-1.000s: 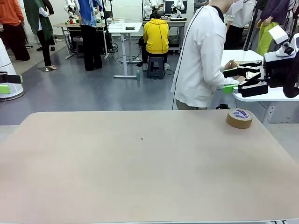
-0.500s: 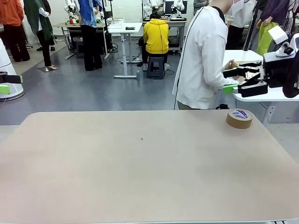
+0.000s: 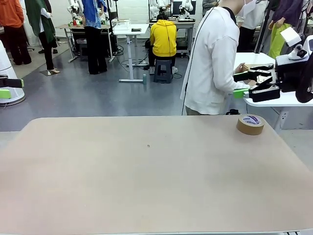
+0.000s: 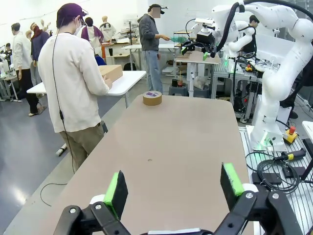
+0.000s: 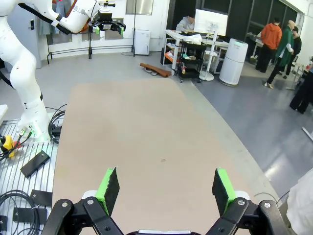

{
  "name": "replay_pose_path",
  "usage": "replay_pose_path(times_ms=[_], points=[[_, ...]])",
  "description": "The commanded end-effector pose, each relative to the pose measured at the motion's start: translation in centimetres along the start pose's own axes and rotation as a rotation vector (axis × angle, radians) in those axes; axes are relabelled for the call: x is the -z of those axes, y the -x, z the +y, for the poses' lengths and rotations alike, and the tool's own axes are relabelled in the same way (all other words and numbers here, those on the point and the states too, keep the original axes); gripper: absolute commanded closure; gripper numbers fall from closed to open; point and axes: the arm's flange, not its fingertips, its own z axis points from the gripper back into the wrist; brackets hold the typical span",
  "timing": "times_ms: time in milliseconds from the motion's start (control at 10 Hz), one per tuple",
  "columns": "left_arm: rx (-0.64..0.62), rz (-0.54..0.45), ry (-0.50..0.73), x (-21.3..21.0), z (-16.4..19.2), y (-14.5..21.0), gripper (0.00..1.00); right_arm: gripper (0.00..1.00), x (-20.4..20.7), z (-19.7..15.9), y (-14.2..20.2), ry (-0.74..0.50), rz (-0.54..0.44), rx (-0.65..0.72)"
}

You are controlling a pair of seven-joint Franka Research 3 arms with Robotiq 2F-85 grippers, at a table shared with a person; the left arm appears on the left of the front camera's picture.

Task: Wrap the clocks to prevent damage.
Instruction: After the human seals the box with tape, release both hands from the side flaps of the Package Box.

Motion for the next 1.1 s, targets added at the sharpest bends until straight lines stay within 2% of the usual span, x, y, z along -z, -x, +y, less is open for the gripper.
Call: replay_pose_path(times_ms=[0,1000], points=[[0.010,-0.003,-0.010,-0.03,-0.24,-0.06,0.00,0.00,0.18,-0.04,-0.08,0.001,-0.013,0.000],[0.010,-0.003,-0.010,-0.03,-0.24,-0.06,0.00,0.00,0.18,-0.04,-0.08,0.001,-0.013,0.000]])
